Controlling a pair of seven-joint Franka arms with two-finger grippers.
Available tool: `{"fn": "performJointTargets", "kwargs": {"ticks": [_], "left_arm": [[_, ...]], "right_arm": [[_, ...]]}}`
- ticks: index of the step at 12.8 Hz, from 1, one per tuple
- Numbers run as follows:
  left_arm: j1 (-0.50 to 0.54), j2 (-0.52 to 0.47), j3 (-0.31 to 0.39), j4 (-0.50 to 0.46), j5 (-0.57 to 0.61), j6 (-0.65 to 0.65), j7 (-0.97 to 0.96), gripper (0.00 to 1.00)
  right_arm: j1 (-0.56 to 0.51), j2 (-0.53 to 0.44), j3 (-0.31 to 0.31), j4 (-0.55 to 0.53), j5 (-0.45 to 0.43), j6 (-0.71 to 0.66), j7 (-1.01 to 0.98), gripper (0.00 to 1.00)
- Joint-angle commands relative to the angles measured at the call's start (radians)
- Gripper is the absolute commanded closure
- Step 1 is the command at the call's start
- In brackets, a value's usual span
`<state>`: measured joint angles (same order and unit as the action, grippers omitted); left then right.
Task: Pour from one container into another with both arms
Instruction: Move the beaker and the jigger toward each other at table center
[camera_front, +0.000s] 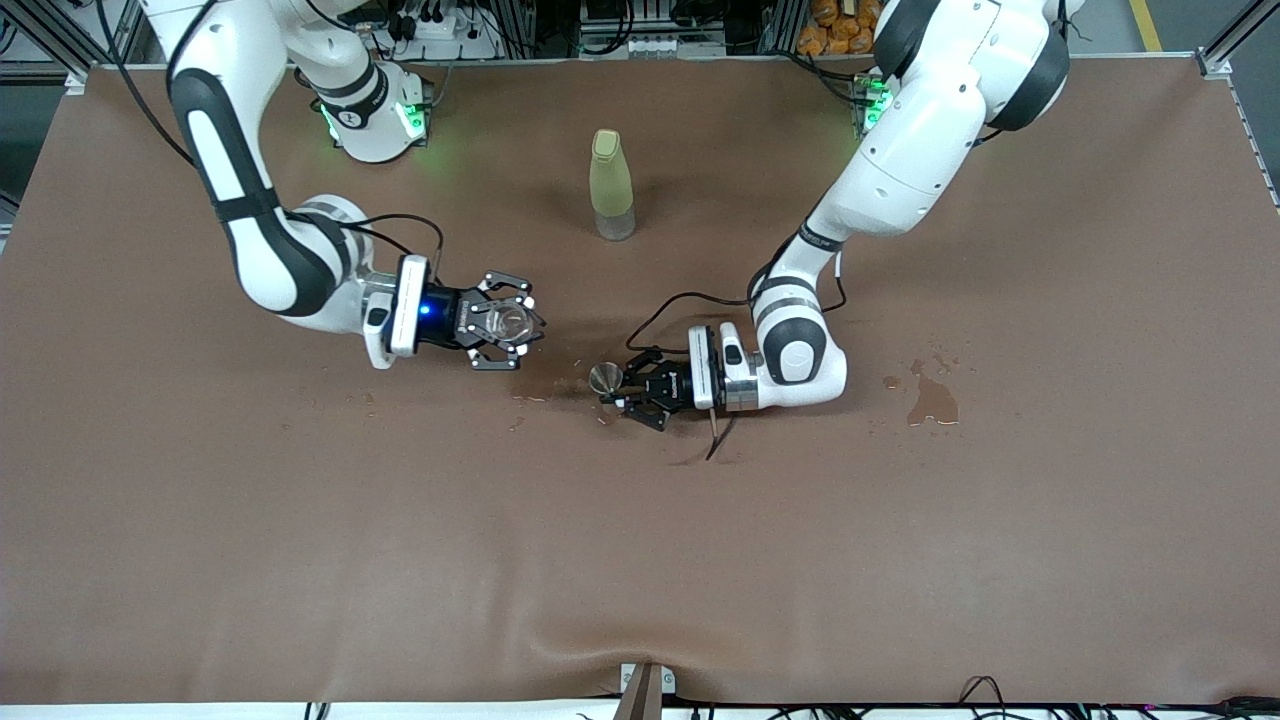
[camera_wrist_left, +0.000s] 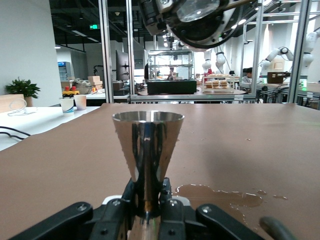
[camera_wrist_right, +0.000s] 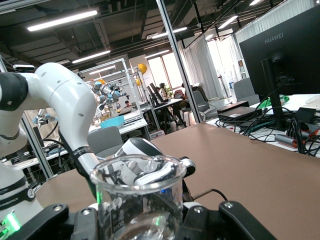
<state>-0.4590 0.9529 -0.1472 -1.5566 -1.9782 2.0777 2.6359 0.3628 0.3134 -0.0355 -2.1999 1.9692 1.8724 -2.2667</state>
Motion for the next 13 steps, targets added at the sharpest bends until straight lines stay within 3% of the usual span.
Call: {"fn": "performJointTargets", "kwargs": {"ticks": [1,5,6,13], "left_arm": [[-0.024,-0.017,0.003,-0.022,-0.060,0.025,0.030,1.00],[-0.038,-0.013,0.003,-0.029,-0.085,0.039,0.044,1.00],[-0.038,-0.013,0.002,-0.046,-0.087,0.039,0.065,1.00],[-0.052,-0.014,0.000,-0.068,-0.111,0.039,0.101,1.00]], "right_arm": [[0.027,0.006,0.052,-0.012,0.103,0.059,-0.040,1.00],[0.042,0.006,0.178,-0.009,0.302,0.232,-0.130,1.00],[0.042,0.010,0.184,-0.009,0.321,0.240,-0.164,1.00],[0.041,0.059,0.187,0.026,0.318,0.240,-0.172,1.00]]}}
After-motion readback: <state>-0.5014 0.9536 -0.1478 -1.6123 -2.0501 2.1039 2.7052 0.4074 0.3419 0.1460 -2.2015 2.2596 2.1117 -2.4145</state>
